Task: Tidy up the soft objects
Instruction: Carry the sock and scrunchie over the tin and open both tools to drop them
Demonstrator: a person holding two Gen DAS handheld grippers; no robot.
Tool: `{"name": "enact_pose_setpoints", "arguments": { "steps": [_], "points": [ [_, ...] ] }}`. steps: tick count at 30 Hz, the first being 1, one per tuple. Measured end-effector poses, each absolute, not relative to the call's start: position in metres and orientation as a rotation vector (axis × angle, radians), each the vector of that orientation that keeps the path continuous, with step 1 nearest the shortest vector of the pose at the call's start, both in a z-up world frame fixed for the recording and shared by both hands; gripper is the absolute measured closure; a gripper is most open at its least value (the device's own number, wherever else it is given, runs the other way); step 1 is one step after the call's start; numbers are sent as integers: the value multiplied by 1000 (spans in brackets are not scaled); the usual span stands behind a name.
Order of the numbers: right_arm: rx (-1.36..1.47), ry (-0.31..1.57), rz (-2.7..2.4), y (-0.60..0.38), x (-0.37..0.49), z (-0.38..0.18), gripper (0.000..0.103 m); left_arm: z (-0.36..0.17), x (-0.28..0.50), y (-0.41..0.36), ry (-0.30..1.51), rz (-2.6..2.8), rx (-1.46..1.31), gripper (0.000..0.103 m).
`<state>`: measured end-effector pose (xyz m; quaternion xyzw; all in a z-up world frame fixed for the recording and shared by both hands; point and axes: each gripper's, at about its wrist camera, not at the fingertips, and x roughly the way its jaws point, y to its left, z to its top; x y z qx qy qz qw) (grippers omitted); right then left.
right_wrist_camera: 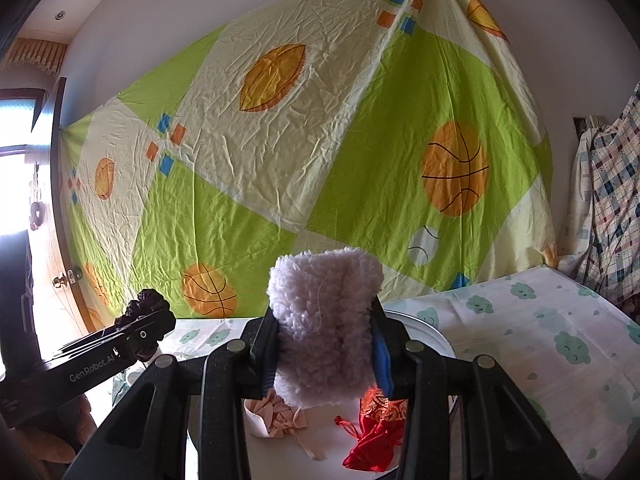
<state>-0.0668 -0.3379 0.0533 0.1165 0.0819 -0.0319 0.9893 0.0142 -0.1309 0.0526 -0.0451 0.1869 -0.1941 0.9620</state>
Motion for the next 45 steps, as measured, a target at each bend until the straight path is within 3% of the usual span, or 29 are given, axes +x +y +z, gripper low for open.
{"name": "enact_pose_setpoints", "arguments": {
  "steps": [30, 45],
  "points": [
    [235, 232, -293, -395, -36, 44, 62, 37, 44, -218, 505, -460, -25, 62],
    [180, 416, -276, -391, 14, 26, 62, 13, 61, -249, 648, -396, 69, 62]
  ]
}}
